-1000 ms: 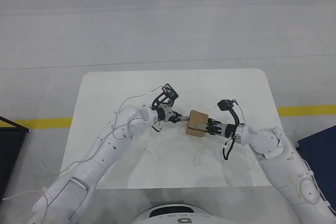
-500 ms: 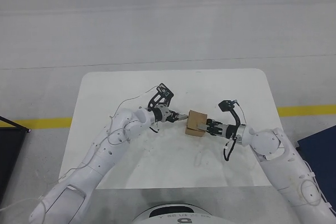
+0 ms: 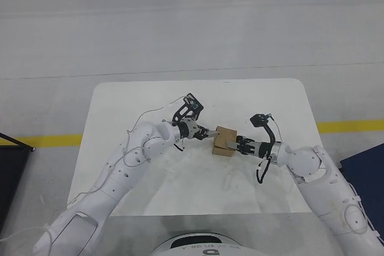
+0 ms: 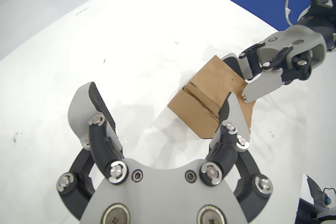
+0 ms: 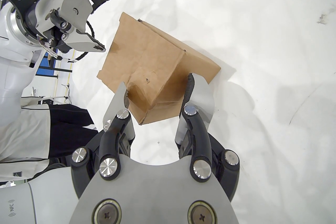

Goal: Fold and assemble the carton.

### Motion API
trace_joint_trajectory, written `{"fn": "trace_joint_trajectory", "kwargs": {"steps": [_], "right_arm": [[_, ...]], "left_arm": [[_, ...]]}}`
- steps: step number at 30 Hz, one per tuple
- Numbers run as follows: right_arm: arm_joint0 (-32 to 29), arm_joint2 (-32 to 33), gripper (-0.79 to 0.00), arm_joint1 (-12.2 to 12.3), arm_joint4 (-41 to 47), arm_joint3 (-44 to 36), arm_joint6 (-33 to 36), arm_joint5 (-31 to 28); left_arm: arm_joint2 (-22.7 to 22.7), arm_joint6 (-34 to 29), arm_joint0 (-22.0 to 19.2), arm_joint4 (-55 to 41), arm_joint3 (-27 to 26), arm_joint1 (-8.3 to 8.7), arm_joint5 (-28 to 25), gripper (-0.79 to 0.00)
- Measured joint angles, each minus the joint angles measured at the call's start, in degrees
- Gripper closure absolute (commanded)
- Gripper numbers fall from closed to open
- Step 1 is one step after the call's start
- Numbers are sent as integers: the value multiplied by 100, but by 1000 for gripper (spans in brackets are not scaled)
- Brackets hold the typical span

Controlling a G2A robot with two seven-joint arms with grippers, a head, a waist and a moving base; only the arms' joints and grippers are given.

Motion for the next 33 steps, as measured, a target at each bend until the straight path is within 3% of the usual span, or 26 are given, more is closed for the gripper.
{"fn": "trace_joint_trajectory", "kwargs": {"steps": [8,20,29,33], "right_arm": [[15,29,-388,12,49,-4,-40,-69],[40,54,-397,30,56,-28,-50,-88],[55,66,-409,42,56,-70,-52,-65],[13,143,-388,55,33,-153,-159,-74]], "left_arm": [[367,-159,-402,55,357,-168,180,-785],[618,-149,-693,249,778,-322,390,-785],[706,-33,-912,324,1136,-415,295,-785],[662,93,-1021,-26,1309,-460,-91,-785]]}}
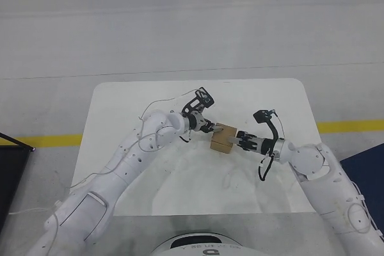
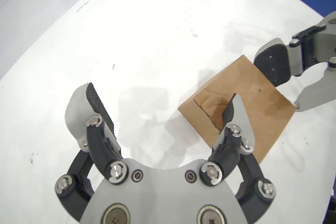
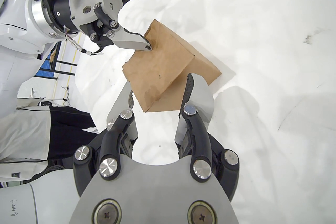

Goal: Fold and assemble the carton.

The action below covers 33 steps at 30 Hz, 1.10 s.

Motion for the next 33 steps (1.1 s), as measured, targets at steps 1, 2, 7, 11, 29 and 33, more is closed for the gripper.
{"fn": "trace_joint_trajectory", "kwargs": {"steps": [1,2,7,11,29,33], "right_arm": [[-16,26,-379,4,-27,-25,-40,1],[-36,56,-369,9,-66,-56,-90,11],[-218,311,0,40,-266,-350,-483,24],[-410,501,0,65,-356,-680,-734,-287],[98,-456,0,-59,-1337,-302,-843,-326],[158,-495,0,-65,-1510,-417,-827,-210]], "left_arm": [[-26,7,-31,-98,42,-4,-111,-785],[-51,8,-57,-181,77,-6,-208,-785],[-180,-12,-16,-299,17,18,-203,-785],[-457,54,363,-112,-331,156,81,-785],[-2201,-346,2930,833,-3255,873,860,-785],[-2196,-346,2923,832,-3245,872,858,-785]]}}
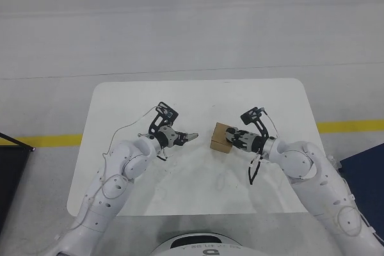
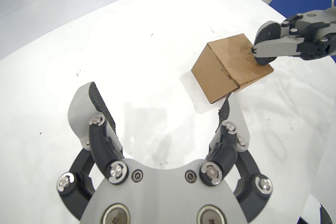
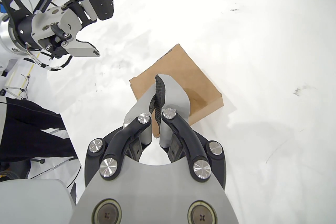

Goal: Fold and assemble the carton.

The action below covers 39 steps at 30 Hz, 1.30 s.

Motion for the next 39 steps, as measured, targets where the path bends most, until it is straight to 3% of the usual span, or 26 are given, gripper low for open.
{"fn": "trace_joint_trajectory", "kwargs": {"steps": [7,14,20,25,31,39], "right_arm": [[-190,151,0,31,60,-265,92,79],[-10,-7,0,3,135,-189,265,88],[-433,737,0,85,583,-375,-69,188],[-713,1121,0,108,707,-94,-255,651],[-582,687,0,35,449,242,-277,1129],[-15,102,0,-92,1051,814,-80,614]], "left_arm": [[0,0,0,0,0,0,0,-785],[0,0,0,0,0,0,0,-785],[0,0,0,0,0,0,0,-785],[0,0,0,0,0,0,0,-785],[0,0,0,0,0,0,0,-785],[0,0,0,0,0,0,0,-785]]}}
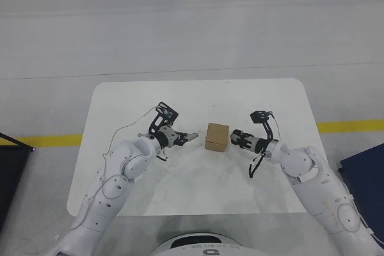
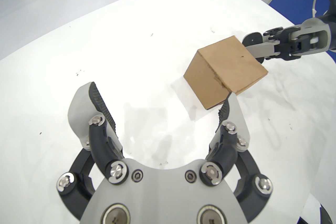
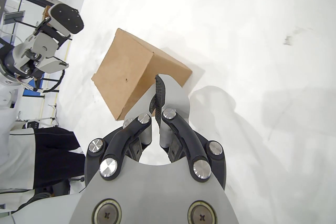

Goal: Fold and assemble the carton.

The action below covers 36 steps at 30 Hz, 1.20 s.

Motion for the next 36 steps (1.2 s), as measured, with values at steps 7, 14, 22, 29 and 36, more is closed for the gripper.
{"fn": "trace_joint_trajectory", "kwargs": {"steps": [7,14,22,29,36], "right_arm": [[-57,83,0,5,58,47,-26,-19],[112,-290,0,-63,138,2,76,-246],[-261,382,0,35,231,-362,-360,-639],[-381,302,0,2,-36,-680,-837,-545],[-419,334,0,-10,-104,-704,-1002,-564]], "left_arm": [[0,0,0,0,0,0,0,-785],[0,0,0,0,0,0,0,-785],[0,0,0,0,0,0,0,-785],[3,78,25,416,29,-4,508,-785],[627,-306,-98,1628,-83,-106,1609,-785]]}}
